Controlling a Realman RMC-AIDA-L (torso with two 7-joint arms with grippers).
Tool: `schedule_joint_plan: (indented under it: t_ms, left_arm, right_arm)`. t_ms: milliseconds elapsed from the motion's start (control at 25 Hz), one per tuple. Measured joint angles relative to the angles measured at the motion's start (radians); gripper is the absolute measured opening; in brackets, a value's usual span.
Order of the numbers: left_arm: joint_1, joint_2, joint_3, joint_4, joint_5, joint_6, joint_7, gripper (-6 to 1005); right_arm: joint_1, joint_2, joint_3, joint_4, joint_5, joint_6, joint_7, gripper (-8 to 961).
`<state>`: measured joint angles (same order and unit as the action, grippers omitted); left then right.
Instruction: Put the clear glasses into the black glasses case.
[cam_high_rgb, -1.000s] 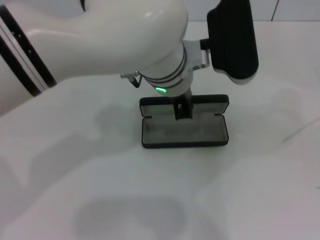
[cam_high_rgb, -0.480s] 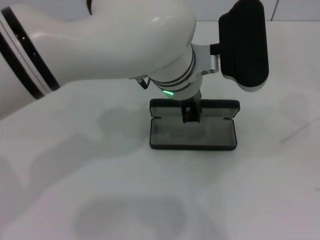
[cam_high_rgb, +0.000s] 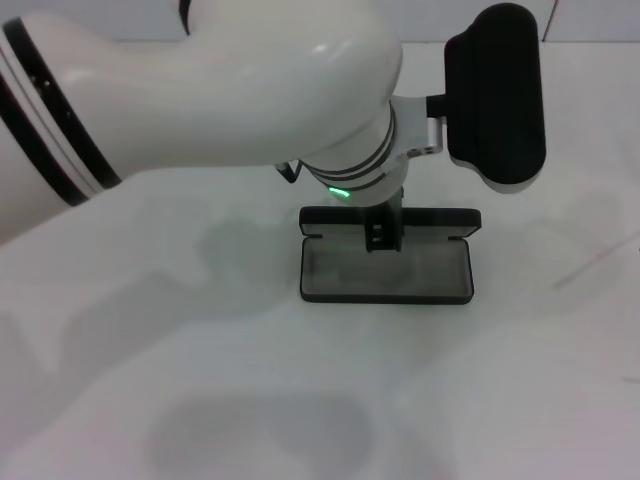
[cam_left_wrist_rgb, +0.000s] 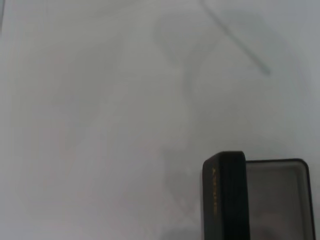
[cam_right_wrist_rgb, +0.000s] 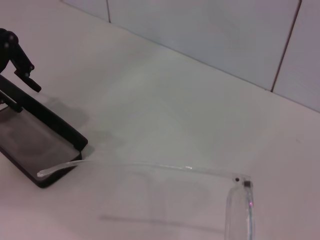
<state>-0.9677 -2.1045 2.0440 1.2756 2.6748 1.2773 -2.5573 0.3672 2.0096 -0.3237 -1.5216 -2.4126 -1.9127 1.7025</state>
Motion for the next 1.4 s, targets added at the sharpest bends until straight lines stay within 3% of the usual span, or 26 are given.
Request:
schedule_joint_plan:
  t_ms: [320, 600, 800, 1040, 1240, 1400]
  left_arm:
    - [-0.006, 0.002, -0.019, 0.112, -0.007, 0.084, -0.015, 368]
    - [0.038, 0.005, -0.160, 0.227, -0.033, 0.089, -0.021, 368]
    - [0.118, 0.005, -0.283, 0.318, -0.087, 0.047, -0.021, 367]
    - [0.247, 0.009, -0.441, 0.380, -0.338, -0.043, 0.070, 364]
    - [0.387, 0.010, -0.486, 0.411, -0.528, -0.135, 0.194, 358]
    - [0.452, 0.010, -0.501, 0.442, -0.558, -0.151, 0.216, 357]
  right_arm:
    - [0.008, 0.003, -0.032, 0.004, 0.023, 0.005, 0.002, 50]
    - [0.024, 0.005, -0.146, 0.055, 0.083, 0.052, 0.007, 50]
    - [0.029, 0.010, -0.206, 0.066, 0.109, 0.063, 0.008, 50]
    - [0.009, 0.010, -0.196, 0.050, 0.178, 0.073, 0.005, 50]
    - [-0.011, 0.008, -0.197, 0.014, 0.270, 0.077, 0.009, 50]
    - [-0.005, 0.010, -0.207, 0.015, 0.295, 0.077, 0.009, 50]
